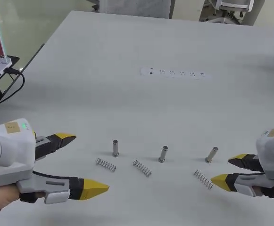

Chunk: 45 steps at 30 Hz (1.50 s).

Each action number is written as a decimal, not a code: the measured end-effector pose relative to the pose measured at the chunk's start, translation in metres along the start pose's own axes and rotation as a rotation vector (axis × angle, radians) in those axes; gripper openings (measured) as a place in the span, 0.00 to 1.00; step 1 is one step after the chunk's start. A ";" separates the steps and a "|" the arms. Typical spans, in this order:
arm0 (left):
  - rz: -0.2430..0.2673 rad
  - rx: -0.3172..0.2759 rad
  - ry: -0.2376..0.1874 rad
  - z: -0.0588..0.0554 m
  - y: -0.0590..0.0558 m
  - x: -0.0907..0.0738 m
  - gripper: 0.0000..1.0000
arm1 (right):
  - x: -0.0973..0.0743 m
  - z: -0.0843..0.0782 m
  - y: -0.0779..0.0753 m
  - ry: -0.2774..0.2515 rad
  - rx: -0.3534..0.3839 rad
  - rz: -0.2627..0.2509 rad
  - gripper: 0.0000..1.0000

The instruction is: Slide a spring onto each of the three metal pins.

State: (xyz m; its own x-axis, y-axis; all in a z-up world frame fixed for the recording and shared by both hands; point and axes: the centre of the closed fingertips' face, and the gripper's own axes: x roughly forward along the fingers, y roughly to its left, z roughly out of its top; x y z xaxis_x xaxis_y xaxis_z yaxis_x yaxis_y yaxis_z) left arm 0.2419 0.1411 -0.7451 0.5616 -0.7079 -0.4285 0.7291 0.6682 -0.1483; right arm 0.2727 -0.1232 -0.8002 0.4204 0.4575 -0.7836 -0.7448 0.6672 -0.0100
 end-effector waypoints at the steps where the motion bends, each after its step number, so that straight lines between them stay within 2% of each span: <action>1: 0.000 0.001 0.000 0.000 0.000 0.000 0.90 | 0.001 0.000 0.001 0.002 -0.003 0.002 0.41; 20: 0.001 -0.001 -0.002 -0.001 -0.001 -0.002 0.89 | 0.025 -0.007 0.016 0.069 -0.038 0.060 0.34; 34: 0.006 -0.007 0.001 -0.004 -0.001 -0.004 0.89 | 0.036 -0.018 0.016 0.121 -0.046 0.074 0.30; 45: 0.006 -0.008 0.004 -0.004 -0.001 -0.005 0.88 | 0.043 -0.023 0.017 0.160 -0.054 0.089 0.21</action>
State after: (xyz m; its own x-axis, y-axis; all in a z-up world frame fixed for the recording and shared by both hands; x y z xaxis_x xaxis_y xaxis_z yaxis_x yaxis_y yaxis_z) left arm 0.2367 0.1450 -0.7468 0.5643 -0.7031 -0.4326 0.7226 0.6741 -0.1530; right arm 0.2664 -0.1057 -0.8486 0.2669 0.4111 -0.8716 -0.8038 0.5940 0.0341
